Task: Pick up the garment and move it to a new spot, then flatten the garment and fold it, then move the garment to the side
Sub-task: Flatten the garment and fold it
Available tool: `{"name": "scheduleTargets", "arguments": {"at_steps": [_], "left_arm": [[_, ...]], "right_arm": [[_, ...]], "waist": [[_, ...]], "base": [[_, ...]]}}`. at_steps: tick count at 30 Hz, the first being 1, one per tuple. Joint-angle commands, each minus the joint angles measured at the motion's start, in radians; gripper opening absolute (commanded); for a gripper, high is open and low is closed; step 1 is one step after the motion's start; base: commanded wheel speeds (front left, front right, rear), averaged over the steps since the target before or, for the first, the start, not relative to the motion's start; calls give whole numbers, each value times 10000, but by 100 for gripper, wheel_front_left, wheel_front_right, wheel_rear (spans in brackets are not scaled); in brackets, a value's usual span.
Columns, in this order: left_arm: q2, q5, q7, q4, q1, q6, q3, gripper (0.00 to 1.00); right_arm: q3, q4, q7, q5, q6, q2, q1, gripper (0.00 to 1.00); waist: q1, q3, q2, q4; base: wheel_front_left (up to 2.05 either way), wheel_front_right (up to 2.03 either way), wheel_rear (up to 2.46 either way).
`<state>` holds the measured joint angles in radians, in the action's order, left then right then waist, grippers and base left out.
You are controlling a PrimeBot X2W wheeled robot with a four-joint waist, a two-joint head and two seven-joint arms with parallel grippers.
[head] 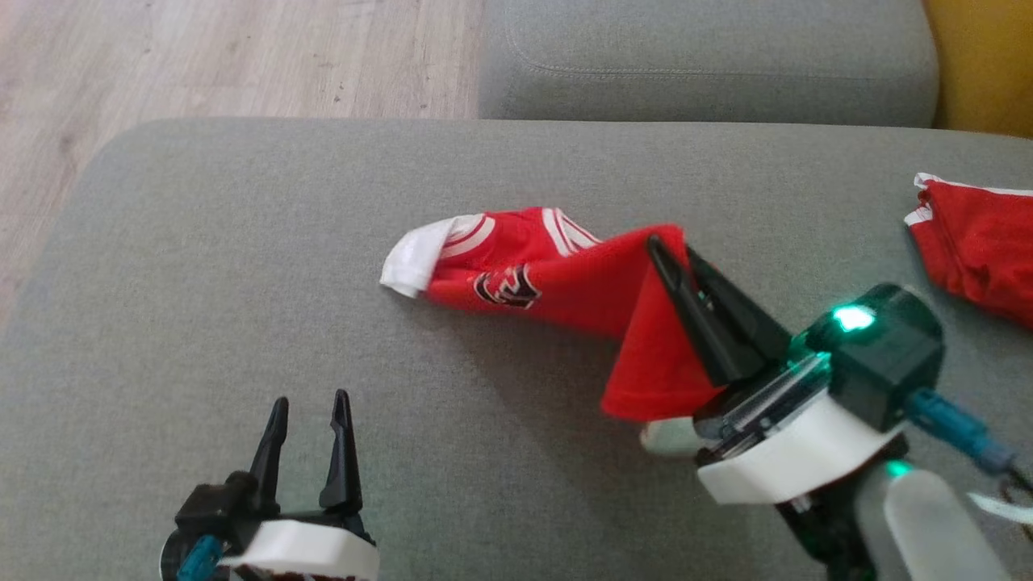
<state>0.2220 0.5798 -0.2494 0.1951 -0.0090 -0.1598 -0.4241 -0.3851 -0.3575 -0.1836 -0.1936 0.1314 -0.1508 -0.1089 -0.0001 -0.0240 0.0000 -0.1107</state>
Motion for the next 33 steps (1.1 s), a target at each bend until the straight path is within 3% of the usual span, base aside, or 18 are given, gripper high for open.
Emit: {"name": "scheduleTargets", "arguments": {"at_steps": [1, 4, 8, 12, 20, 27, 30, 31, 32, 33], "left_arm": [[148, -89, -121, -352, -213, -67, 375, 100], [125, -106, -121, -432, -267, -61, 356, 100], [25, -133, -121, -440, -407, -14, 285, 100], [-101, -195, -122, -409, -631, 82, 193, 100], [-436, -420, -123, -237, -1249, 381, -73, 100], [-686, -607, -123, -43, -1559, 546, -205, 100], [-756, -667, -123, 1, -1655, 599, -205, 100], [-777, -687, -123, 11, -1686, 614, -197, 100], [-796, -707, -123, 29, -1716, 633, -194, 100], [-796, -707, -123, 29, -1716, 633, -194, 100]], "right_arm": [[-68, -563, -143, -107, -7, -126, -529, 0], [239, -624, -387, -200, -7, -445, -953, 0], [890, 462, -533, -508, -7, -997, -1725, 0], [1642, 2448, -343, -675, -7, -1664, -2772, 0], [2026, 6759, 745, -150, -7, -3150, -5361, 0], [1060, 9162, 1915, 780, -7, -3432, -6994, 0], [933, 9988, 2676, 1280, -7, -3253, -7669, 0], [984, 10282, 2875, 1447, -7, -3114, -7846, 31], [997, 10565, 3018, 1588, -7, -2946, -7971, 100], [997, 10565, 3018, 1588, -7, -2946, -7971, 100]], "waist": [[1, -47, 0, -16], [1, -230, 0, -101], [1, -561, 0, -295], [1, -957, 0, -568], [1, -1675, 0, -1334], [1, -2115, 0, -1714], [1, -2270, 0, -1708], [1, -2307, 0, -1689], [1, -2324, 0, -1669], [1, -2324, 0, -1669]], "base": [[0, 0, 0], [0, 0, 0], [0, 0, 0], [0, 0, 0], [0, 0, 0], [0, 0, 0], [0, 0, 0], [0, 0, 0], [0, 0, 0], [0, 0, 0]]}}
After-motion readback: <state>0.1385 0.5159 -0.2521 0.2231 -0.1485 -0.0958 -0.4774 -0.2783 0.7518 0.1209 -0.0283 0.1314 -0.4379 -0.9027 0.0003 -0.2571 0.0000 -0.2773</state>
